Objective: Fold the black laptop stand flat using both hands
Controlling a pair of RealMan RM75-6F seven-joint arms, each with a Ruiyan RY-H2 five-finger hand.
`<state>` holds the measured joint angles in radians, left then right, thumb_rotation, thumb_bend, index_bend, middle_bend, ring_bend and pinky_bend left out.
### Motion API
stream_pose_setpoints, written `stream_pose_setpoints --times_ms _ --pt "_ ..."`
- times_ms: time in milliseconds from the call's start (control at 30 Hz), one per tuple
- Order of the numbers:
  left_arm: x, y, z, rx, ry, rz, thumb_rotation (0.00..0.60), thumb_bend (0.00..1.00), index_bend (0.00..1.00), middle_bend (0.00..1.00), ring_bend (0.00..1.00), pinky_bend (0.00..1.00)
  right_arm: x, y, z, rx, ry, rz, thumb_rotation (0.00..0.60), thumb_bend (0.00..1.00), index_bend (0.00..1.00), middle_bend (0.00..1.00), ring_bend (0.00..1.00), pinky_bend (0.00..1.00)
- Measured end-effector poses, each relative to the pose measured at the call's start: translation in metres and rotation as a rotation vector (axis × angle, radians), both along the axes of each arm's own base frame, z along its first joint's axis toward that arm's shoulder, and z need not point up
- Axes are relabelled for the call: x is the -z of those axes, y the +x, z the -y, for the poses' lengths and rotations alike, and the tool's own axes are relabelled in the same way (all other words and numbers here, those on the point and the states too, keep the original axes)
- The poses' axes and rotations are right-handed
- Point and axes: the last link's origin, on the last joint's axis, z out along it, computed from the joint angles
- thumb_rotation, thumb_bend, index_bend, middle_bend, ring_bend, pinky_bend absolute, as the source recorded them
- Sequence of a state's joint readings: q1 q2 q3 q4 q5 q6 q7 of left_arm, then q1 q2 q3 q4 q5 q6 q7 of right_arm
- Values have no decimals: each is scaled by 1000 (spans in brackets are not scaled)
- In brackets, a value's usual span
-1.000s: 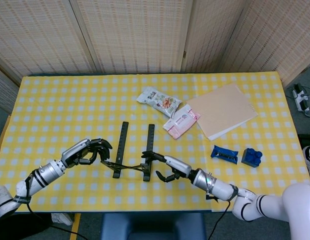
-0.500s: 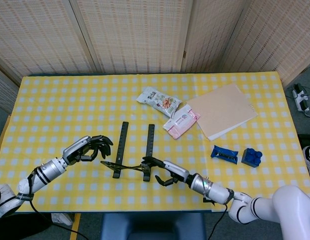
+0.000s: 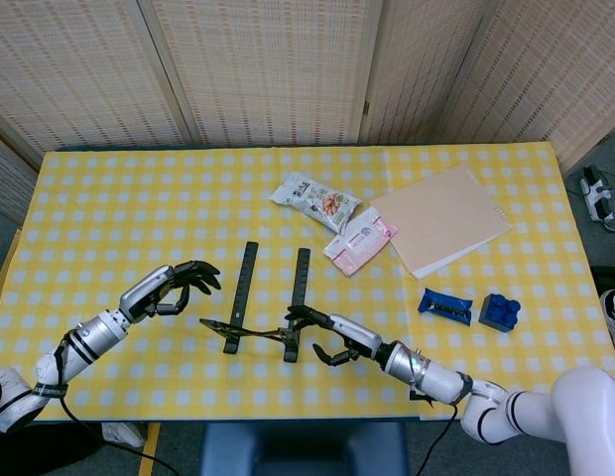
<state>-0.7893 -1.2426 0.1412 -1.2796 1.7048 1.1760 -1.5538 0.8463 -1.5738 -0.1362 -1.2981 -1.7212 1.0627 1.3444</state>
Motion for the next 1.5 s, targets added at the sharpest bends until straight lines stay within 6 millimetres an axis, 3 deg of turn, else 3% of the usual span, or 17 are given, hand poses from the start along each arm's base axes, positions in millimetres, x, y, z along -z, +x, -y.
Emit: stream_pose_setpoints --times_ms 333,600,1067,1233,1433,1500 --pt "6 -30 4 13 44 -160 600 778 236 307 223 254 -47 9 7 -65 -108 -26 600 686 1 128 163 19" --pt "25 -39 11 25 22 -228 600 776 350 307 229 261 -70 17 14 -59 -153 -42 600 686 2 127 164 19" --pt "85 -38 24 83 64 -407 600 776 483 309 250 266 -72 11 17 -12 -163 -45 600 687 1 127 163 18" --pt "94 -39 25 91 94 -436 600 764 484 309 250 267 -71 9 17 -7 -158 -44 600 686 2 127 163 19" --pt "99 -39 28 86 116 -437 600 683 478 312 250 267 -69 7 18 -1 -154 -43 600 687 1 127 162 18" --pt "99 -38 29 86 123 -439 600 604 471 312 250 266 -68 7 18 -4 -154 -43 600 687 1 127 162 19"
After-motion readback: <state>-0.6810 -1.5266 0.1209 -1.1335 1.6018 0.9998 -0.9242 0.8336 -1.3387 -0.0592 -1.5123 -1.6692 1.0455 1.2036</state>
